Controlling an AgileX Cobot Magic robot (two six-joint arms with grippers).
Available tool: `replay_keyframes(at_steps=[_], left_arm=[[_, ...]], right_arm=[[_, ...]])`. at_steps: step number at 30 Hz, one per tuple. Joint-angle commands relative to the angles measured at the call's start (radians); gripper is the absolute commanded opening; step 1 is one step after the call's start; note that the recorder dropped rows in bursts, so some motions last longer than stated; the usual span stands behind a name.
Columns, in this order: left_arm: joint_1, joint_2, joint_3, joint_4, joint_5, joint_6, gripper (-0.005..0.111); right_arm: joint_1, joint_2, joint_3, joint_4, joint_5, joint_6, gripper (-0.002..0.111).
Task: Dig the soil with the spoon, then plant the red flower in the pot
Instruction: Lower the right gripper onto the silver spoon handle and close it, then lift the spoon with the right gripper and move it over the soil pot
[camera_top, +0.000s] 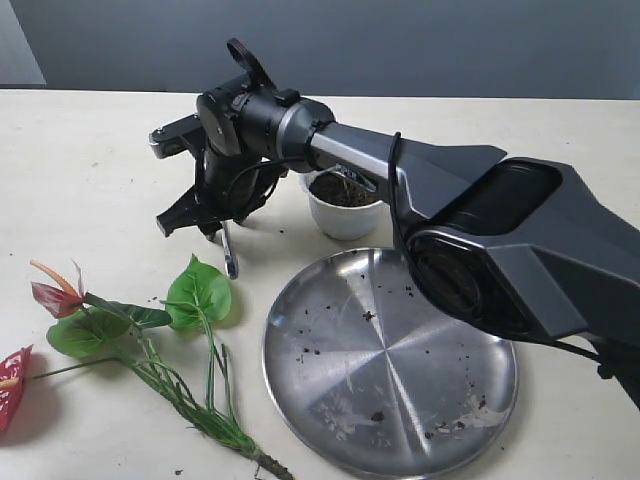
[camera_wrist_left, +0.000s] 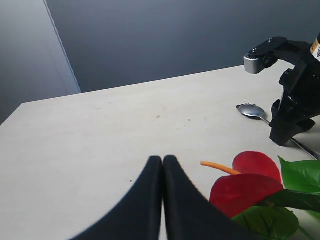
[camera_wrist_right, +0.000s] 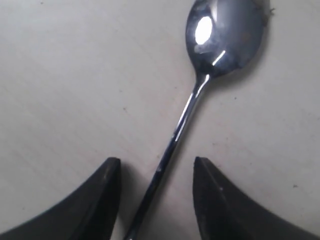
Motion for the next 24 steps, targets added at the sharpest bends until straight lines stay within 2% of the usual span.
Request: replay_keyframes(at_steps=[1,5,13,24], left_arm=[[-0.002,0.003,-0.003,-0.005,-0.007,-0.004,0.002],[-0.002,0.003,-0.003,-0.005,-0.007,-0.004,0.002],[-0.002,0.003,-0.003,-0.005,-0.007,-0.004,0.002],[-0.002,0.003,-0.003,-0.005,-0.007,-0.004,0.002]], right_arm=[[-0.002,-0.008,-0.006,-0.011,0.068,0.003,0.045],[-0.002,-0.008,-0.006,-0.001,0.134,0.003,0.036],[-0.002,-0.004,-0.006,0.002,0.139,-0.036,0.001],[-0.002,-0.004,-0.006,0.002,0.163,-0.036,-0.001]])
